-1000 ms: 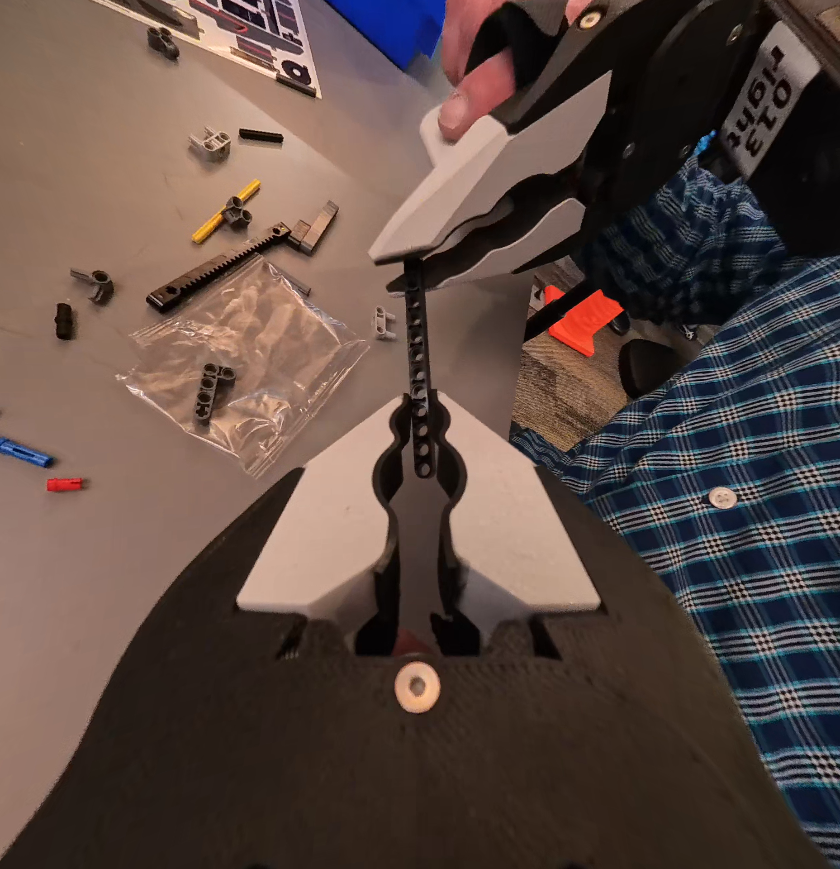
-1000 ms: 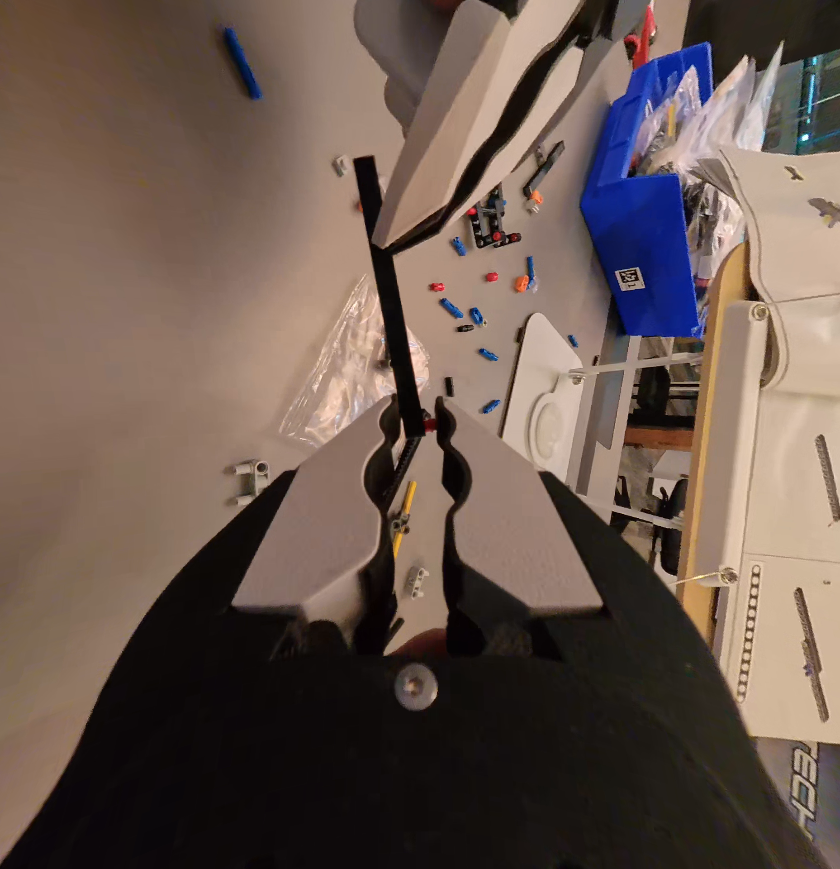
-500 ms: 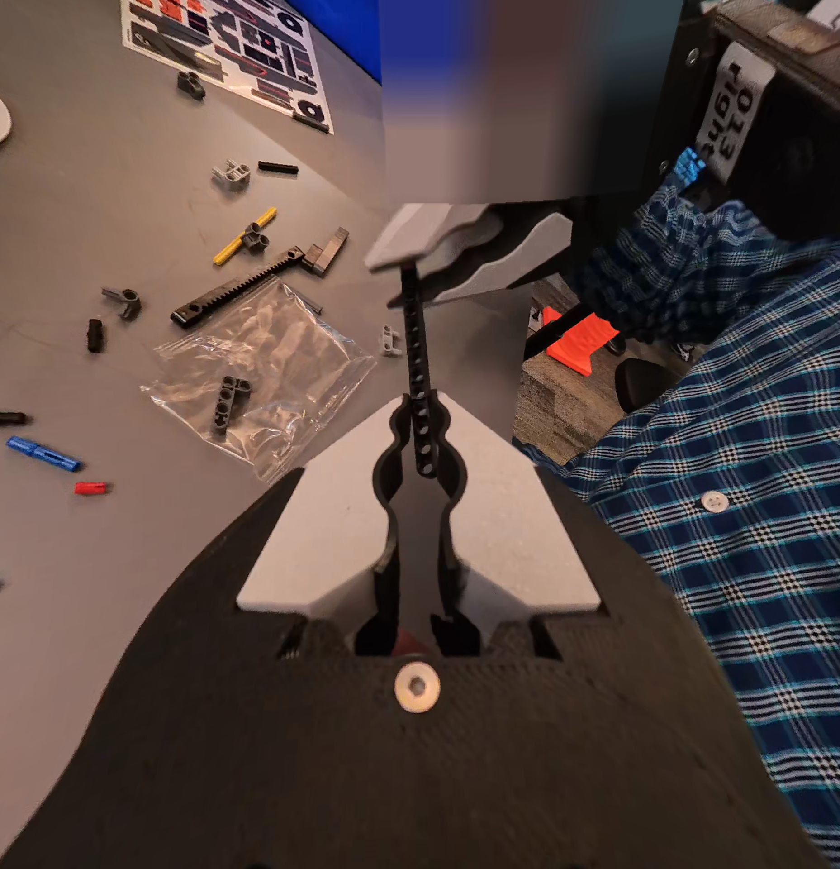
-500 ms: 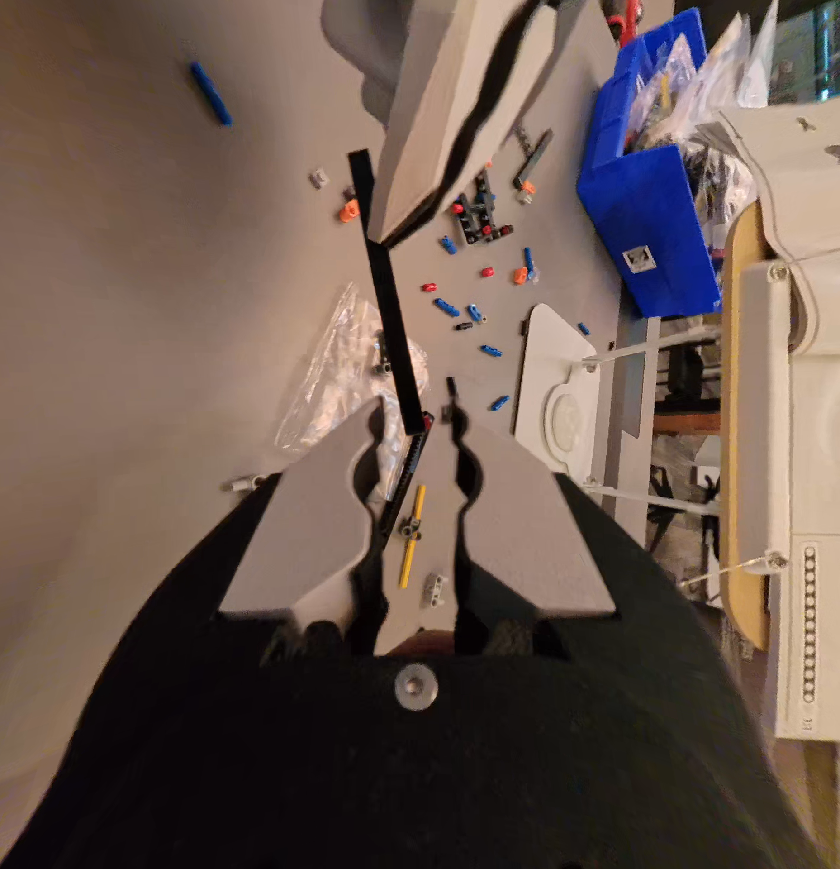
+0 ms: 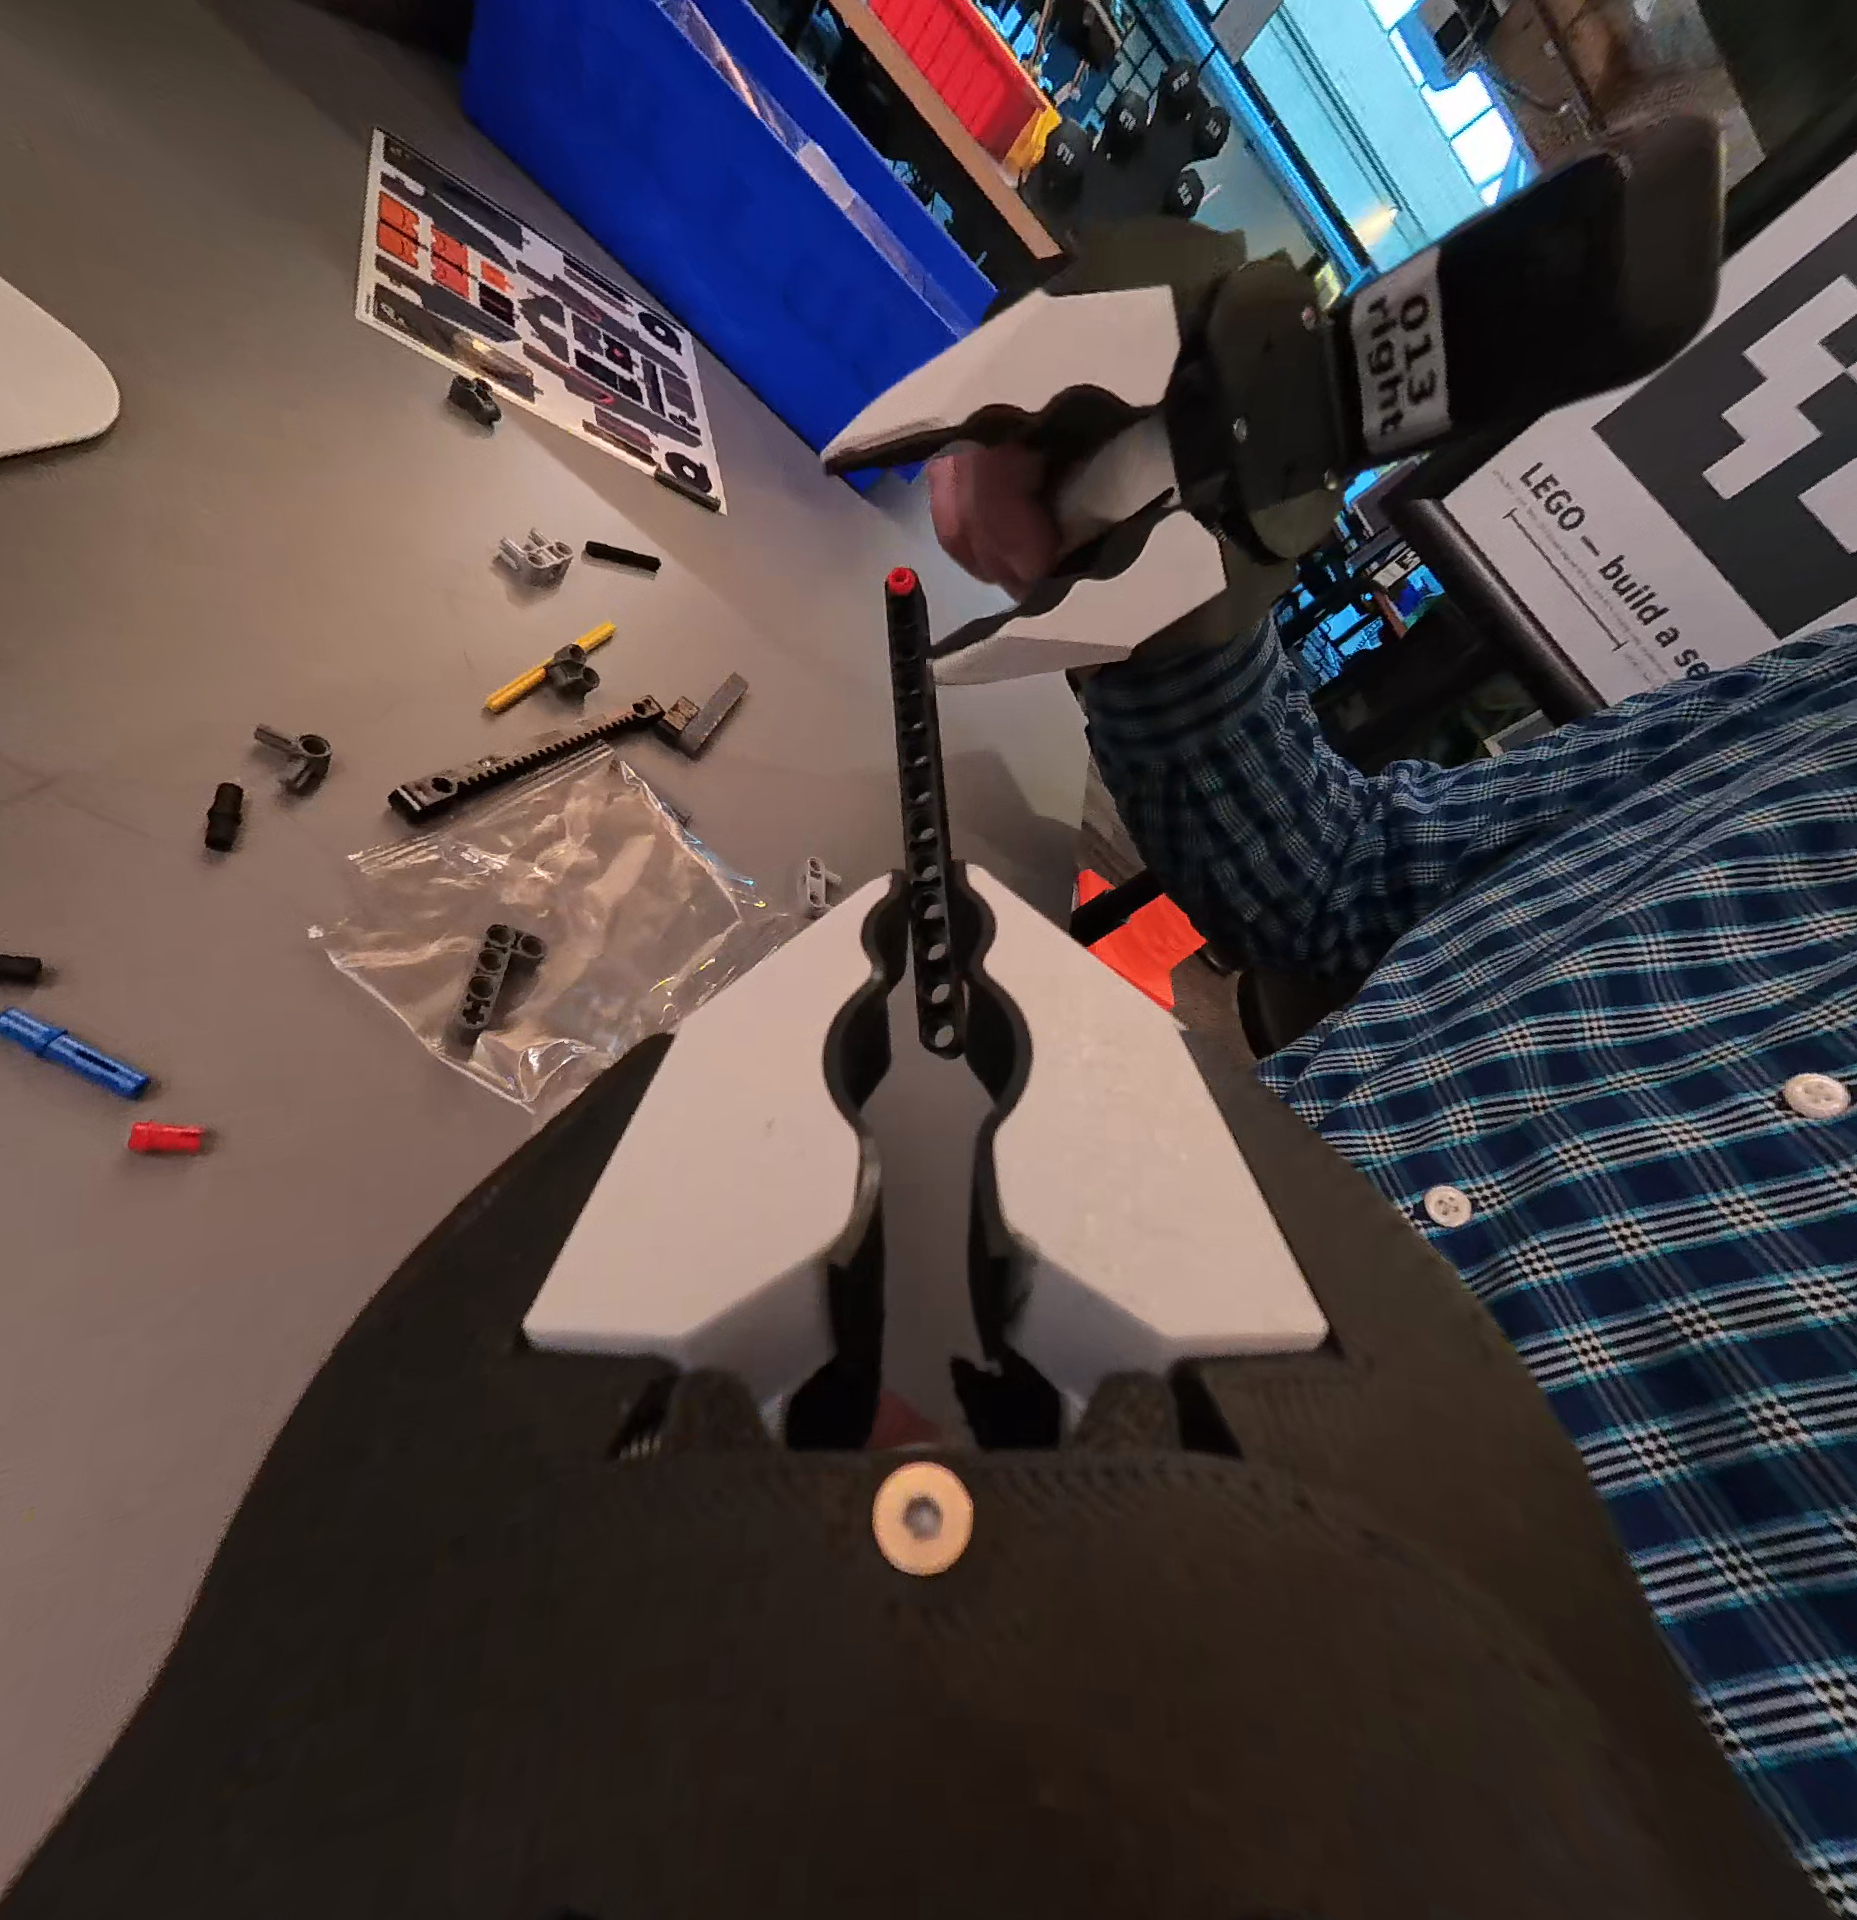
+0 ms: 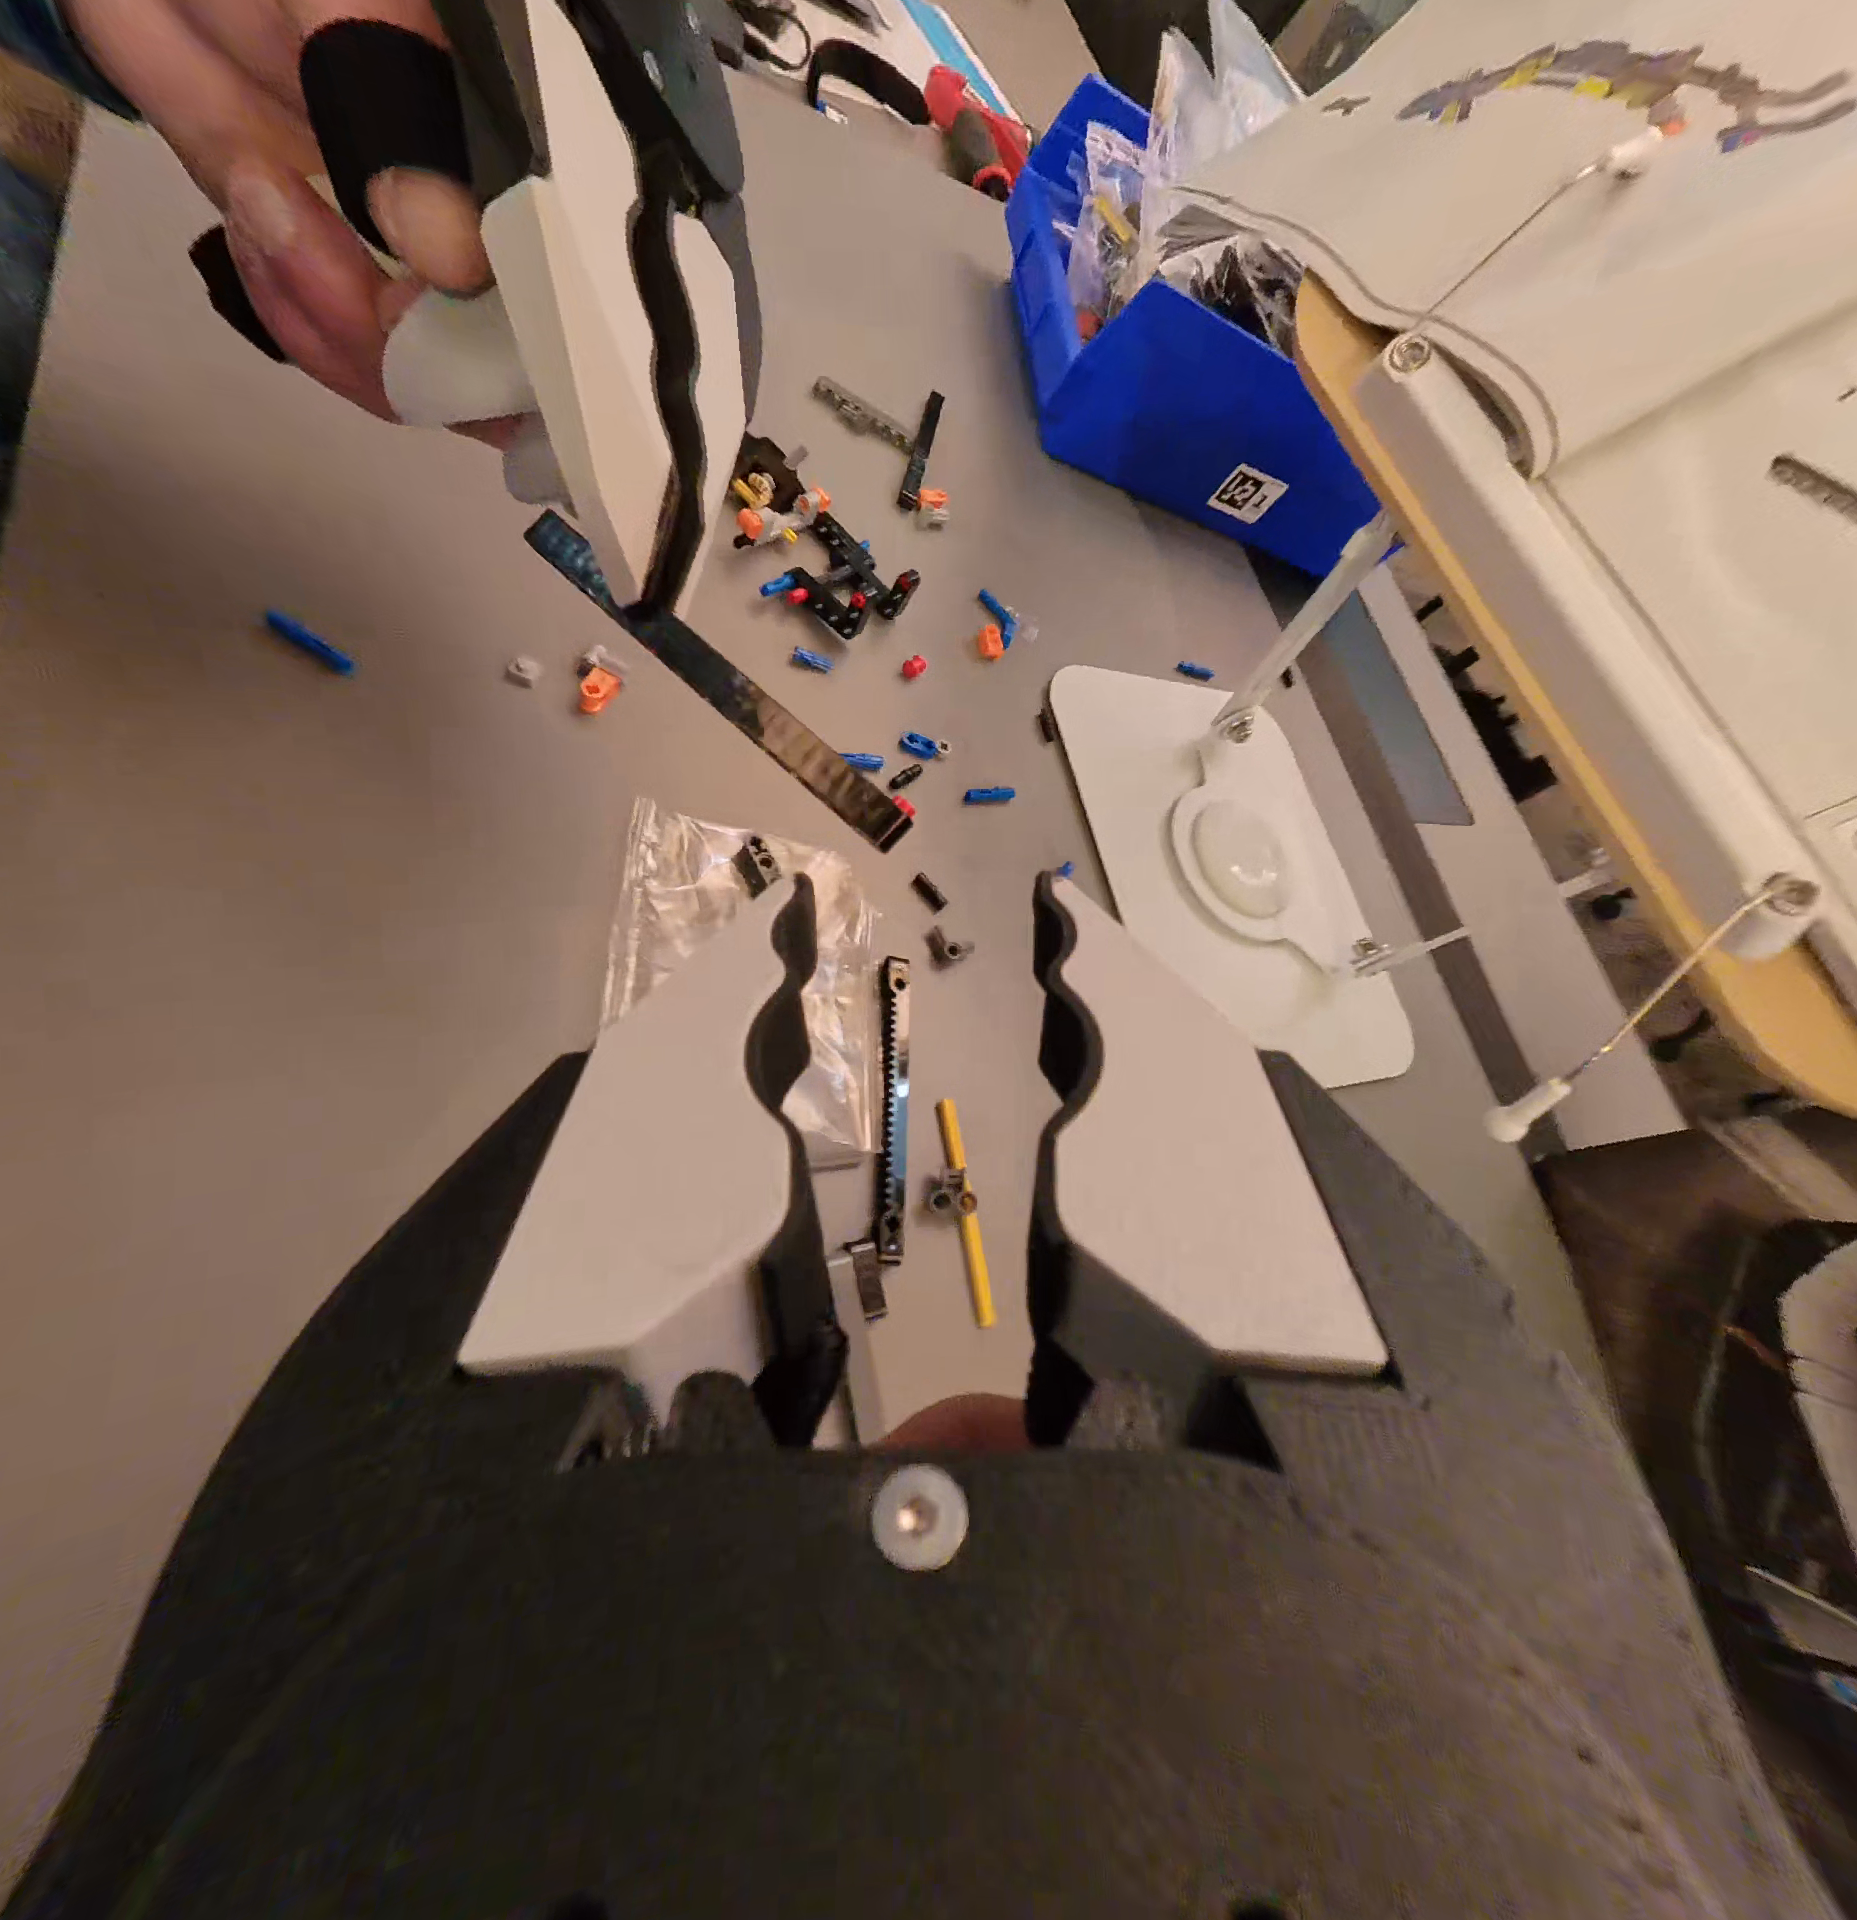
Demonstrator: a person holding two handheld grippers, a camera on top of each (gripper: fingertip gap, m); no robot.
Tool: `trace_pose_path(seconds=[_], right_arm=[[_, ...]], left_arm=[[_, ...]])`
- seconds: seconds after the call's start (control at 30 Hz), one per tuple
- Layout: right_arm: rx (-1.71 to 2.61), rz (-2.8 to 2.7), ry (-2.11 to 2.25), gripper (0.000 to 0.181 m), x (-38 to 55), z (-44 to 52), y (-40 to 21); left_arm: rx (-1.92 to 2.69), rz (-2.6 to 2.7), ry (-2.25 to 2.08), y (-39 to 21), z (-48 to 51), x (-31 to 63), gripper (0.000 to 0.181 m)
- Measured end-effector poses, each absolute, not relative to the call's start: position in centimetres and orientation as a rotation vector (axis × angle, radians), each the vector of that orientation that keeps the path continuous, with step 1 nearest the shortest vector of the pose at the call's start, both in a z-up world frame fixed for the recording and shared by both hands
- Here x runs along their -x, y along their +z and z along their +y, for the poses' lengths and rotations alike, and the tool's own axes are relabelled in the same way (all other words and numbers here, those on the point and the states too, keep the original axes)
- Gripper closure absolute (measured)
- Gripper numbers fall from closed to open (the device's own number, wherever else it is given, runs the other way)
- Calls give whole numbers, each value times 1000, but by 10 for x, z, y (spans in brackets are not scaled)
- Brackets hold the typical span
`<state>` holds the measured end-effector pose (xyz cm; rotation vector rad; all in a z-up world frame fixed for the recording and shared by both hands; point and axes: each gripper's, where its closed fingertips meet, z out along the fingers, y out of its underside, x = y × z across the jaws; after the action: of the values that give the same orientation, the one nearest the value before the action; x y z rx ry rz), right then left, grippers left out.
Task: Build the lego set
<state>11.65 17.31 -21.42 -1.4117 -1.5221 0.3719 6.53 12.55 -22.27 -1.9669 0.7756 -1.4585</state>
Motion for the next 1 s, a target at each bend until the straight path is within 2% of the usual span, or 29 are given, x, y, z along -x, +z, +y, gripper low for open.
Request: trace_pose_path(seconds=[0.2,0.3,0.37,0.47,0.7,1.0], right_arm=[[1245,-1676,232,147,-104,159,-214],[1166,-1784,141,157,-99,150,-224],[1139,-1841,112,170,-97,145,-231],[1148,-1885,136,175,-97,139,-240],[1208,-1911,200,176,-100,131,-255],[1327,-2021,315,177,-110,121,-278]], left_arm=[[1969,790,-1463,-222,123,-68,176],[1985,831,-1465,-225,117,-72,176],[1987,861,-1464,-226,113,-74,176],[1990,851,-1460,-227,113,-72,176],[1975,956,-1272,-237,111,-72,174],[1846,1287,-778,-252,101,-75,149]])
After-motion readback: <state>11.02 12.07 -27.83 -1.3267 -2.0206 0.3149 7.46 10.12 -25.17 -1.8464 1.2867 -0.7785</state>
